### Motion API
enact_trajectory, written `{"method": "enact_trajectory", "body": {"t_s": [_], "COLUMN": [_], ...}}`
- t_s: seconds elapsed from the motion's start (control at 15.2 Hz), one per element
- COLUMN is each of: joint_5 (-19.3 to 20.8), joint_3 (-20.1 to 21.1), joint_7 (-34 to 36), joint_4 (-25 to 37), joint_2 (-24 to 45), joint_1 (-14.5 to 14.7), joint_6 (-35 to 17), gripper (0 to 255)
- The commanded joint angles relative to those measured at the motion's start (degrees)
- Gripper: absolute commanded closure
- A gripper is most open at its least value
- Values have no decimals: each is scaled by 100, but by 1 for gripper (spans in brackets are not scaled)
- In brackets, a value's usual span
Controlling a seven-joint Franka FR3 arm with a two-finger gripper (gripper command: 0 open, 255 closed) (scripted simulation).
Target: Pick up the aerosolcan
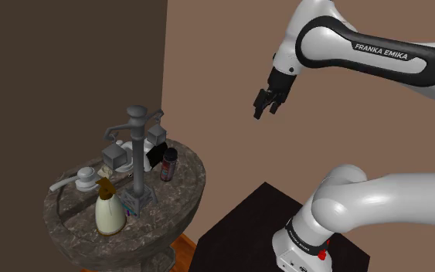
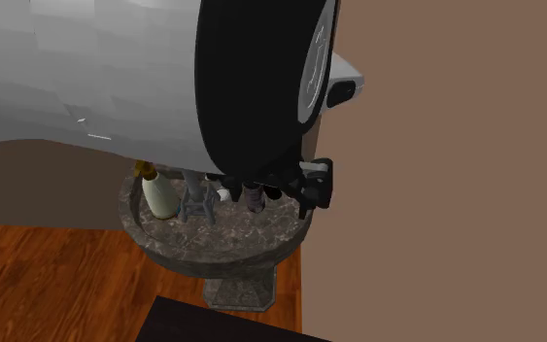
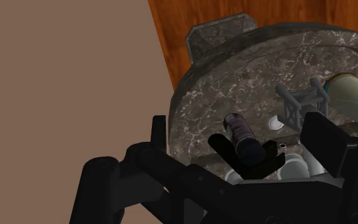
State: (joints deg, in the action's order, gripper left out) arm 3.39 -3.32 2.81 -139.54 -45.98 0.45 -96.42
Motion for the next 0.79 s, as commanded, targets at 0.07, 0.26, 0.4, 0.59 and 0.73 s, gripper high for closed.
{"method": "enact_trajectory", "body": {"t_s": [0.07, 0.26, 0.4, 0.59, 0.73], "joint_5": [-24, -92, -135, -197, -235], "joint_3": [20, 79, 118, 179, 219], "joint_7": [34, 131, 191, 274, 326], "joint_4": [-74, -247, -321, -366, -353], "joint_2": [123, 541, 860, 1391, 1776], "joint_1": [21, 87, 130, 193, 233], "joint_6": [-208, -834, -1249, -1861, -2257], "gripper": [0, 0, 0, 0, 0]}}
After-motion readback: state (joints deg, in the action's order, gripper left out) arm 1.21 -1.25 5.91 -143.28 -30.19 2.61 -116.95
